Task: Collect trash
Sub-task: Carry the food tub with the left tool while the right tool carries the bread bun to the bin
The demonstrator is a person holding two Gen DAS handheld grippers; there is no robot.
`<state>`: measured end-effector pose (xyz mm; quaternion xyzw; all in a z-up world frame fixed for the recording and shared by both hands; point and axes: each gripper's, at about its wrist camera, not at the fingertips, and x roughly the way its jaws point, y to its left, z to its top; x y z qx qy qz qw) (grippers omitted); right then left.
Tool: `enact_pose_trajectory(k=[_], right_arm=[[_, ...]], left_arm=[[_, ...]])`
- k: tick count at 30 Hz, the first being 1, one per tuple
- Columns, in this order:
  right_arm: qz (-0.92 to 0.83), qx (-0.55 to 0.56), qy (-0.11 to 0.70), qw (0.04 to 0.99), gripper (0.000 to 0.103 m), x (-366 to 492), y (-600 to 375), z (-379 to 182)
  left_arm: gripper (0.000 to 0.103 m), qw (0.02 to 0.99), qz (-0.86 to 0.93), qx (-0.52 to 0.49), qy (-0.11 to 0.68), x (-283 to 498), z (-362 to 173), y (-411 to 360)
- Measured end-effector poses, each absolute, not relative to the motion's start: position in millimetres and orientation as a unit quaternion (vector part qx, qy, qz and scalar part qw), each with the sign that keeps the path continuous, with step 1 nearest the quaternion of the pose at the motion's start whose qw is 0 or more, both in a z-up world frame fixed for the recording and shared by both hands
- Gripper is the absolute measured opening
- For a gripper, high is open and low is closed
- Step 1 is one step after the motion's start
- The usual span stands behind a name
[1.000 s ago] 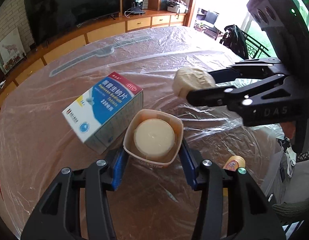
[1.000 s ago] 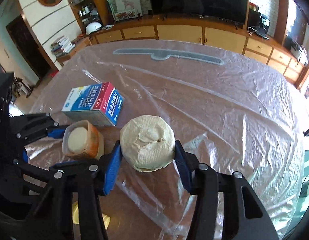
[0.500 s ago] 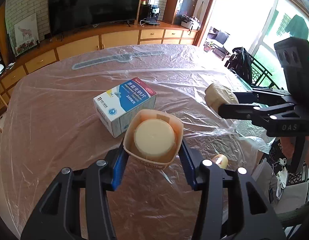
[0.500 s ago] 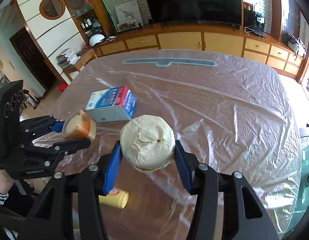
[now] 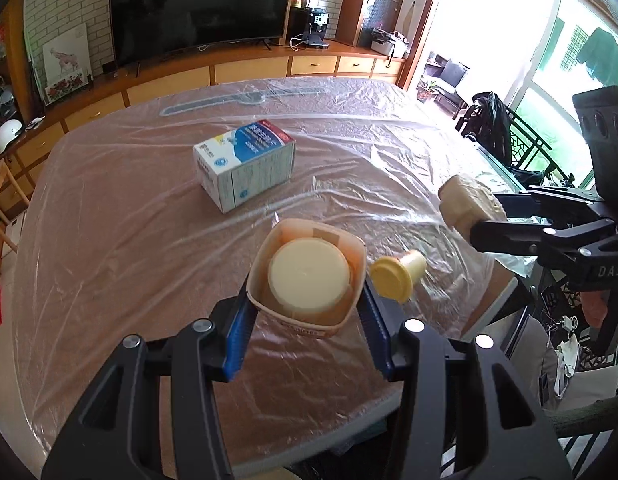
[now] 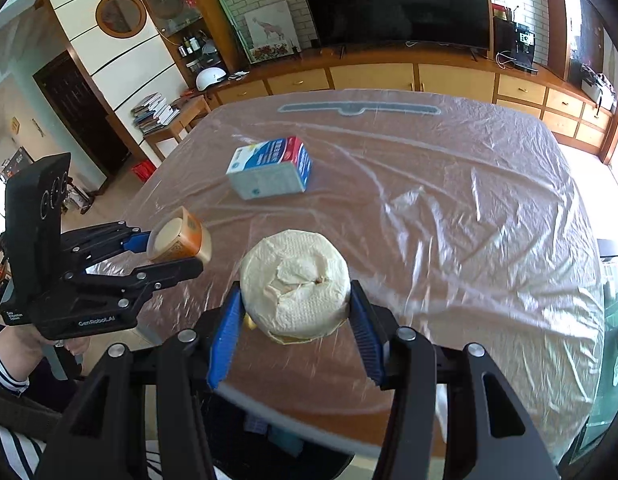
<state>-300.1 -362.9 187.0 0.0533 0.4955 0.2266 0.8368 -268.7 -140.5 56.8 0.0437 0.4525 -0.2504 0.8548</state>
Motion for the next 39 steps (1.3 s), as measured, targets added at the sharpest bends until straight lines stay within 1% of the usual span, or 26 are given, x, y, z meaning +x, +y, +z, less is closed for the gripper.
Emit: enact_pose_trajectory(k=[10, 21, 39], right_arm=[[0.24, 0.039, 0.49, 0.837, 0.05, -340.8, -362.0, 198.0], [0.256, 0.025, 0.5, 0.827, 0.05, -382.6, -358.4, 197.1], [0.27, -0.005, 0.541, 0.796, 0.05, -420.4, -356.0, 166.0]], left_arm=[[0.05, 0.858, -0.247, 0.064, 0.445, -311.6, 60.0, -145.7], [0.05, 0.855, -0.253, 0.076, 0.447, -353.9, 58.7, -145.6], [0.05, 0.839, -0.251, 0.103, 0.471, -394.7, 38.8, -154.9]])
